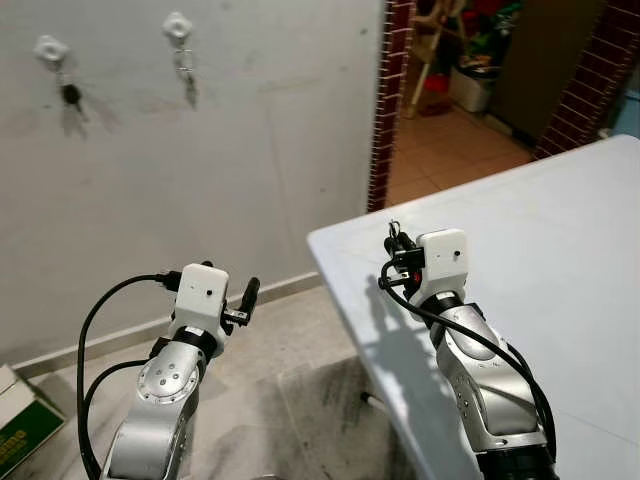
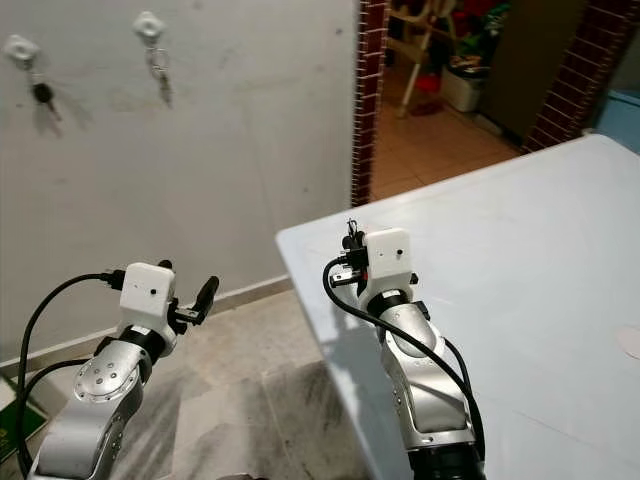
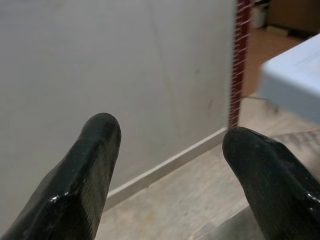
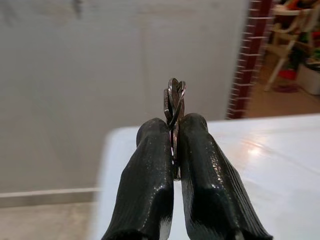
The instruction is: Hang keys on a hook
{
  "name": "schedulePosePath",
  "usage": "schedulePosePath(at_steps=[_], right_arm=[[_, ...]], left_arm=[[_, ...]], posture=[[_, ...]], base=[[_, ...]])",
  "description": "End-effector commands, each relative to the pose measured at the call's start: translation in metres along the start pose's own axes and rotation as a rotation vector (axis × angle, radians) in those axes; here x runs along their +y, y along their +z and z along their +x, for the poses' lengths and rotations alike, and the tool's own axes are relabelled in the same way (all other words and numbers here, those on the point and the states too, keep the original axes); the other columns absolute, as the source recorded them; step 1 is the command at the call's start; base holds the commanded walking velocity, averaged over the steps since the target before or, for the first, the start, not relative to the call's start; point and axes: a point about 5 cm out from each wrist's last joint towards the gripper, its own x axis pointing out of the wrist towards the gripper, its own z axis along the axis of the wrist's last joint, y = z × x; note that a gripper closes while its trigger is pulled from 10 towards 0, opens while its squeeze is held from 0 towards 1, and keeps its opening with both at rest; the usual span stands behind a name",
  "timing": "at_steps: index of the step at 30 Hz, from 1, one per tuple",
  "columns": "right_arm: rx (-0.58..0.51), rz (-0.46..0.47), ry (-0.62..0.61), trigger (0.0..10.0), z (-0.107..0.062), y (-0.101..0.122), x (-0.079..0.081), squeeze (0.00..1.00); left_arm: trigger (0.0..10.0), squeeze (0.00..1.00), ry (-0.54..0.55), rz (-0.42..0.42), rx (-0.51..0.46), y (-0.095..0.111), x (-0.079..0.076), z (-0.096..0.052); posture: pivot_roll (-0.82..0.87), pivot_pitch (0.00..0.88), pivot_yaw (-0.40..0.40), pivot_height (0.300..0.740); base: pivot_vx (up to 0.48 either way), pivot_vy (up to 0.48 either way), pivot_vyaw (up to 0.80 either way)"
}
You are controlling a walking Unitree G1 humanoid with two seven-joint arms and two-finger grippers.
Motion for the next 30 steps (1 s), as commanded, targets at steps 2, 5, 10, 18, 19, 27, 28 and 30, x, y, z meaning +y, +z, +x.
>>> schedulePosePath(at_steps=[2, 5, 10, 18, 19, 27, 28, 30], right_arm=[[-0.016, 0.006, 0.008, 10.0, 0.0022, 0.0065, 0.0036, 0.00], [-0.016, 0.010, 0.006, 10.0, 0.0028, 0.0065, 0.0040, 0.00], [-0.016, 0.025, 0.007, 10.0, 0.0043, 0.0063, 0.0050, 0.00], [-0.024, 0.033, 0.007, 10.0, 0.0081, 0.0089, 0.0032, 0.00], [-0.025, 0.032, 0.007, 10.0, 0.0087, 0.0095, 0.0030, 0.00], [-0.028, 0.038, -0.004, 10.0, 0.0098, 0.0100, 0.0012, 0.00], [-0.028, 0.039, -0.005, 10.0, 0.0098, 0.0100, 0.0012, 0.00], [-0.028, 0.037, -0.006, 10.0, 0.0099, 0.0100, 0.0011, 0.00]], left_arm=[[10.0, 0.00, 0.009, 0.006, 0.016, -0.0017, 0.0046, 0.0011], [10.0, 0.00, 0.010, 0.007, 0.016, -0.0013, 0.0051, 0.0024], [10.0, 0.00, 0.012, 0.014, 0.019, -0.0010, 0.0062, 0.0039], [10.0, 0.00, 0.015, 0.013, 0.012, 0.0001, 0.0043, 0.0064], [10.0, 0.00, 0.016, 0.013, 0.012, 0.0001, 0.0042, 0.0065], [10.0, 0.00, 0.019, 0.005, 0.015, -0.0005, 0.0035, 0.0071], [10.0, 0.00, 0.019, 0.008, 0.014, -0.0004, 0.0033, 0.0073], [10.0, 0.00, 0.019, 0.009, 0.013, -0.0003, 0.0028, 0.0078]], posture=[[0.08, 0.033, 0.060, 0.740], [0.08, 0.027, 0.059, 0.740], [0.08, 0.018, 0.062, 0.740], [0.09, 0.003, 0.051, 0.740], [0.09, 0.002, 0.050, 0.740], [0.08, 0.001, 0.051, 0.740], [0.08, 0.001, 0.051, 0.740], [0.08, 0.000, 0.048, 0.740]], base=[[0.000, 0.480, 0.00], [0.000, 0.480, 0.00], [0.000, 0.480, 0.00], [0.000, 0.480, 0.00], [0.000, 0.480, 0.00], [0.000, 0.480, 0.00], [0.000, 0.480, 0.00], [0.000, 0.480, 0.00]])
